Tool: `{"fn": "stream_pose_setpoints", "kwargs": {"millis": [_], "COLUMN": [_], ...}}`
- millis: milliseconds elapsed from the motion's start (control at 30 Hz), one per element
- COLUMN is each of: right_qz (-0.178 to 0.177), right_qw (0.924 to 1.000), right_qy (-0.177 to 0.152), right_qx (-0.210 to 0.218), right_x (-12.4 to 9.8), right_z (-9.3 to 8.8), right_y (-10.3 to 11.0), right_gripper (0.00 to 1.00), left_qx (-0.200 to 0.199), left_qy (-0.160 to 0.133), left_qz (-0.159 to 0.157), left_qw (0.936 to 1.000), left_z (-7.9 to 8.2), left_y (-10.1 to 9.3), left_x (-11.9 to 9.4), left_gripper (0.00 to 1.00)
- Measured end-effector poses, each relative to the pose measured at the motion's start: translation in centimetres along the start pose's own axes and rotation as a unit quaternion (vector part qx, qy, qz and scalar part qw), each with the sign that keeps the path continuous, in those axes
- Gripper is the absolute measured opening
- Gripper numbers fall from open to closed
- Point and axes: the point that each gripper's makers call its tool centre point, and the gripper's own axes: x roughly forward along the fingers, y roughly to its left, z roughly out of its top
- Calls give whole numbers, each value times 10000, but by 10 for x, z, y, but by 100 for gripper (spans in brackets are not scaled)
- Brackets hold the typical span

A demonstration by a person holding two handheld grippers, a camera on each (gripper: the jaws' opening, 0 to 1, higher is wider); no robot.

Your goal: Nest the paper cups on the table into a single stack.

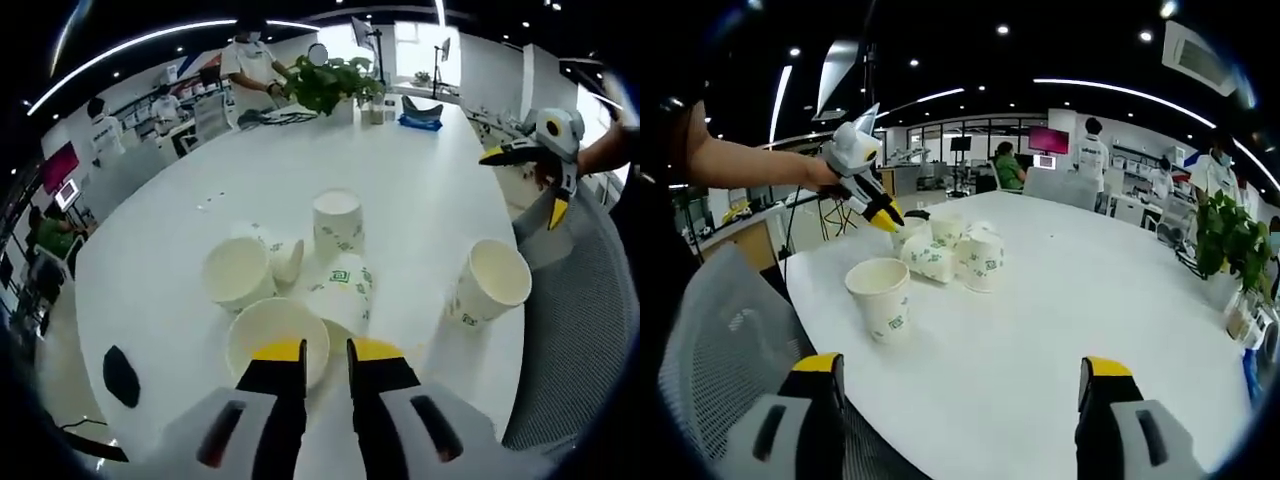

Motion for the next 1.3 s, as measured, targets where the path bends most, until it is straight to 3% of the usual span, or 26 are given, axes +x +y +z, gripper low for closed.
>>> {"fn": "stream_pose_setpoints", "kwargs": {"millis": [500, 600, 1300], "right_qz": [-21, -35, 40], "right_qw": [10000, 10000, 10000], "right_qy": [38, 39, 86], "right_qx": [17, 27, 1], "right_x": [0, 0, 0], "right_z": [-1, 0, -3], "right_y": [-1, -1, 2], "right_gripper": [97, 97, 97], "left_qx": [141, 183, 156], "left_qy": [358, 411, 407], "left_qz": [-203, -202, 27], "left_qw": [9991, 9988, 9990], "left_z": [-14, -14, -18], "left_y": [2, 1, -3], "left_x": [17, 16, -3], "left_gripper": [6, 2, 0]}}
